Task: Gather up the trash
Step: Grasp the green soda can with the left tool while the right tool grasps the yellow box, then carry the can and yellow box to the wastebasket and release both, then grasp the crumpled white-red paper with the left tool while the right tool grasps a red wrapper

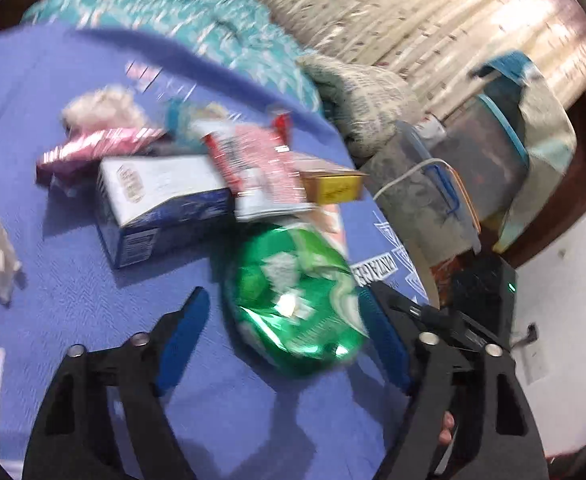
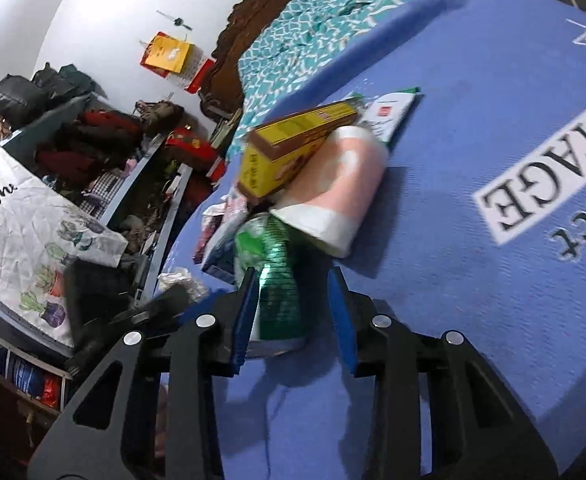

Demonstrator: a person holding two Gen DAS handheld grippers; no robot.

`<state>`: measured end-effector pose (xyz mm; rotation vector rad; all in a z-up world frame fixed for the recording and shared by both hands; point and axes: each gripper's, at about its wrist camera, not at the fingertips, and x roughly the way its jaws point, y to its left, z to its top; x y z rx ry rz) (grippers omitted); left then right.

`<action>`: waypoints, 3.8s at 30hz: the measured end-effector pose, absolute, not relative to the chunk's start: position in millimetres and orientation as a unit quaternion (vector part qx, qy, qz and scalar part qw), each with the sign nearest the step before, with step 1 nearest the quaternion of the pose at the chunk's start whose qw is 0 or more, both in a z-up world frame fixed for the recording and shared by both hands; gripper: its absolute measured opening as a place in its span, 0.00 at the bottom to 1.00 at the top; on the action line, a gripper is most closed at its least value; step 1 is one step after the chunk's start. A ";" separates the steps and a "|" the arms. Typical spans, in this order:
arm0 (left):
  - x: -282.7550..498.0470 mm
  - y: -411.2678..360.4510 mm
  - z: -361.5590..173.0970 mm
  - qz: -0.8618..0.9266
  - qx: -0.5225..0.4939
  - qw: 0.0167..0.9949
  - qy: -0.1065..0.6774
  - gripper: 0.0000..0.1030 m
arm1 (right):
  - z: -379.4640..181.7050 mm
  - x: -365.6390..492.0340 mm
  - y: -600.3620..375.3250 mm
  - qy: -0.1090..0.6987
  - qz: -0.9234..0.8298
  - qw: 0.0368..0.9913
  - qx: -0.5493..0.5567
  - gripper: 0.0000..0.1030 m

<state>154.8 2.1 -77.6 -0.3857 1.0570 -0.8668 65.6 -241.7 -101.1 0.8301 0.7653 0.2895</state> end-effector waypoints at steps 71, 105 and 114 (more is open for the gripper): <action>59.9 -498.4 -57.4 -0.597 0.124 0.637 0.471 0.65 | -111.3 -162.5 -565.9 0.151 -0.269 0.816 0.488 0.68; 146.7 131.6 -42.1 -0.198 -0.078 0.897 0.387 0.79 | -70.4 189.0 -222.5 0.383 0.113 0.849 0.346 0.73; 181.7 127.1 -71.0 -0.203 -0.083 0.882 0.418 0.44 | -60.1 177.2 -226.5 0.363 0.132 0.855 0.346 0.22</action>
